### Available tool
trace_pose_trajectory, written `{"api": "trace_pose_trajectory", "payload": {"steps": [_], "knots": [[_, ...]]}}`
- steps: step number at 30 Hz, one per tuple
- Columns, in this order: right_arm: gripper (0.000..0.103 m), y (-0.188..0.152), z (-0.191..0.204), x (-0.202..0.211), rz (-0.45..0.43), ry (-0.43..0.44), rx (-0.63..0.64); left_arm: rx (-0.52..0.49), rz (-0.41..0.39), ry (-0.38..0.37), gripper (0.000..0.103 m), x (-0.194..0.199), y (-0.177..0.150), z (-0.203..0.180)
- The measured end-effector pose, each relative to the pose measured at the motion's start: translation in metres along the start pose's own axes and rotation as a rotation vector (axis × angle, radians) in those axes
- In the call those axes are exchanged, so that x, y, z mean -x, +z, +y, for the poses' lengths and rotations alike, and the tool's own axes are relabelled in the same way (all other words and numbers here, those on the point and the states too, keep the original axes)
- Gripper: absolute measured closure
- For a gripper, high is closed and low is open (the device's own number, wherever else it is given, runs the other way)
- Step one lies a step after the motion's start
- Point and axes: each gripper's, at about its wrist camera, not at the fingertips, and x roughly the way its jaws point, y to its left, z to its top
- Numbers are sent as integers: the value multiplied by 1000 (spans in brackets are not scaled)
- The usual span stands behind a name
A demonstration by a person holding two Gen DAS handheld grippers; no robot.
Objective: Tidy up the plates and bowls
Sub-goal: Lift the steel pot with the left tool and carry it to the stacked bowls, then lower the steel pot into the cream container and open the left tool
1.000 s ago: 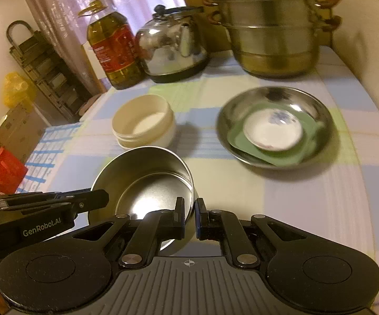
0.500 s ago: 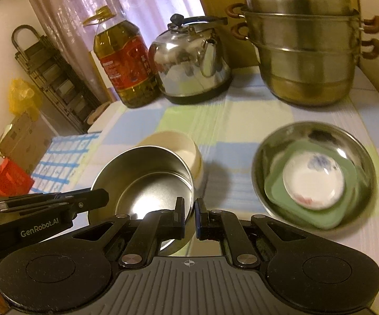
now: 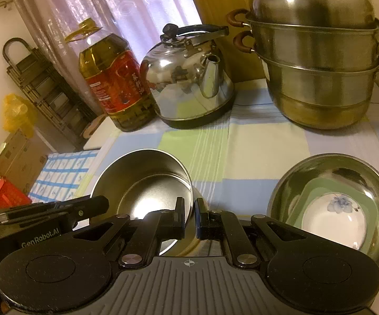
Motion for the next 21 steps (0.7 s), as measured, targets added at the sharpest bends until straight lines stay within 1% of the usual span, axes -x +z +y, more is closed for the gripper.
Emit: {"api": "trace_pose_trajectory", "payload": {"steps": [8, 21], "knots": [[95, 1, -4, -23, 19, 10, -16, 9, 34, 4, 97, -21, 0, 12], [95, -3, -9, -46, 82, 4, -44, 11, 72, 5, 96, -37, -2, 19]]}}
